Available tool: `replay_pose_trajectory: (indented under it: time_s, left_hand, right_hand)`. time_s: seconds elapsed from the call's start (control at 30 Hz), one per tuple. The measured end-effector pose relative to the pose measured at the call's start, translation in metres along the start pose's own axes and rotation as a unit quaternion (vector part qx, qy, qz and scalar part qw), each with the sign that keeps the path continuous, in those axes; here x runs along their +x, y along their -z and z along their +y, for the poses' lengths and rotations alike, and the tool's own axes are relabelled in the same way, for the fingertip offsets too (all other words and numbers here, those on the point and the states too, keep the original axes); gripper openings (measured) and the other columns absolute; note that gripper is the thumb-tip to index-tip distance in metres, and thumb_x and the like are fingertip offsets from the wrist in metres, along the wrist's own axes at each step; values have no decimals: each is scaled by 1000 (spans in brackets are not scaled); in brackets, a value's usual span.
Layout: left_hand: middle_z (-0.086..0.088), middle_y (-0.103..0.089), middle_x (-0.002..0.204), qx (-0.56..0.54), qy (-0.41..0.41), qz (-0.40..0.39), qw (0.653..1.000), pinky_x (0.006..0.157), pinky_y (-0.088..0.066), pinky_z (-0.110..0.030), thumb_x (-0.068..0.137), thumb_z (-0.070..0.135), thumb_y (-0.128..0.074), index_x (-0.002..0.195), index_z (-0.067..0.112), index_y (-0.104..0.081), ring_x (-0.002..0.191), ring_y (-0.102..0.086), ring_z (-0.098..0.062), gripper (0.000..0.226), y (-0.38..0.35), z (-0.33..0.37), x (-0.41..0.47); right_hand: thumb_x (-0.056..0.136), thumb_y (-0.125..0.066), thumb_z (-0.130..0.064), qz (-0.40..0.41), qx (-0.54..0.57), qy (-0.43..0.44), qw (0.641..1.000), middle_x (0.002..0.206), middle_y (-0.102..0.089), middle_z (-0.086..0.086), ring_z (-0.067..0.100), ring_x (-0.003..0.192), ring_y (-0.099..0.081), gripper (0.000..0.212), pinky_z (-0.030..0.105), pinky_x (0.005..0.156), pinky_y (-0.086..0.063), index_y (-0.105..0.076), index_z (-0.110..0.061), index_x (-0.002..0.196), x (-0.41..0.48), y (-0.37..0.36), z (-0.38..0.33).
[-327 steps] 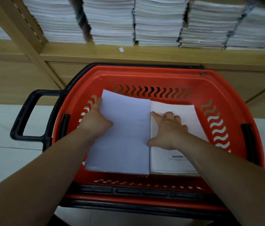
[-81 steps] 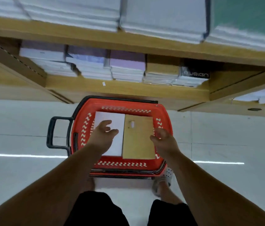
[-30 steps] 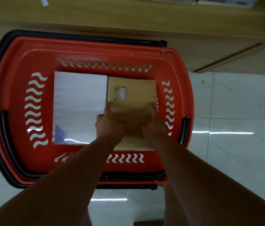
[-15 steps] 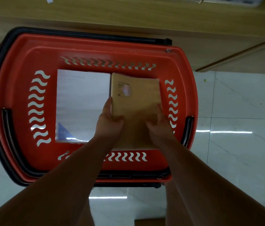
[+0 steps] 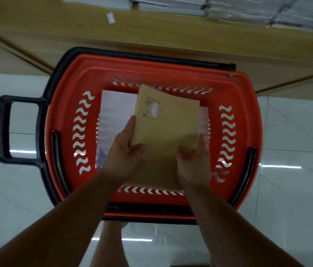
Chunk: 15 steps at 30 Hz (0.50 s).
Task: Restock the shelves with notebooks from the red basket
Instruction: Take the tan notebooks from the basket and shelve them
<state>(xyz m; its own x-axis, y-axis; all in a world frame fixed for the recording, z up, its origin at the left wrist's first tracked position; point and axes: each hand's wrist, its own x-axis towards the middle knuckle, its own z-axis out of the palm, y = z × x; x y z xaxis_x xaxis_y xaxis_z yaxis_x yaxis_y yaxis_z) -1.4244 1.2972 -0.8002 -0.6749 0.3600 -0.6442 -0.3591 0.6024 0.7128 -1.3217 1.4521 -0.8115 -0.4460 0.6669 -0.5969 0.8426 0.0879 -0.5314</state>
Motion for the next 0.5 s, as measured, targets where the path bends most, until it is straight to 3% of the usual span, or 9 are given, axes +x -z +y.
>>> replay_pose_trajectory:
  time_s: [0.07, 0.17, 0.23, 0.33, 0.43, 0.5]
  left_hand:
    - [6, -41, 144, 23, 21, 19, 999, 106, -47, -51, 99, 16, -57, 159, 42, -14, 128, -48, -19, 78, 23, -19, 2]
    - [-2, -41, 152, 54, 43, 60, 996, 107, -45, -44, 97, 13, -54, 160, 40, -11, 129, -45, -15, 81, 43, -40, 8]
    - [-9, -41, 152, 95, 57, 88, 990, 100, -47, -38, 96, 7, -52, 160, 38, -7, 125, -48, -19, 84, 44, -47, 14]
    - [-19, -31, 153, 132, 101, 114, 979, 104, -45, -44, 93, 7, -54, 159, 40, -6, 131, -47, -36, 88, 38, -49, 24]
    - [-11, -32, 156, 92, 95, 124, 983, 109, -43, -51, 89, 18, -59, 155, 46, -16, 137, -43, -34, 83, 41, -55, 31]
    - [-3, -37, 157, 61, 84, 110, 988, 105, -44, -40, 92, 19, -63, 157, 43, -17, 139, -43, -26, 82, 45, -59, 35]
  right_hand:
    - [97, -65, -34, -24, -10, 12, 1000, 135, -50, 1, 17, 123, -51, 75, 41, 109, -44, -23, -26, 159, -4, -28, -9]
    - [98, -64, -33, -50, -17, -1, 999, 144, -43, 13, 28, 129, -50, 80, 37, 107, -42, -15, -25, 162, -7, -63, -21]
    - [98, -64, -30, -69, -5, 4, 998, 142, -41, 12, 28, 128, -49, 81, 39, 109, -42, -14, -28, 162, -7, -77, -24]
    - [97, -63, -25, -93, -17, 12, 995, 128, -41, 6, 31, 124, -49, 81, 49, 106, -49, -13, -36, 159, -3, -87, -20]
    - [97, -65, -25, -112, -55, 25, 992, 137, -45, 14, 33, 128, -49, 88, 48, 107, -46, -7, -32, 161, 5, -83, -17]
    - [98, -65, -25, -126, -69, 39, 989, 143, -45, 16, 32, 133, -47, 90, 43, 107, -42, -2, -28, 163, 11, -78, -17]
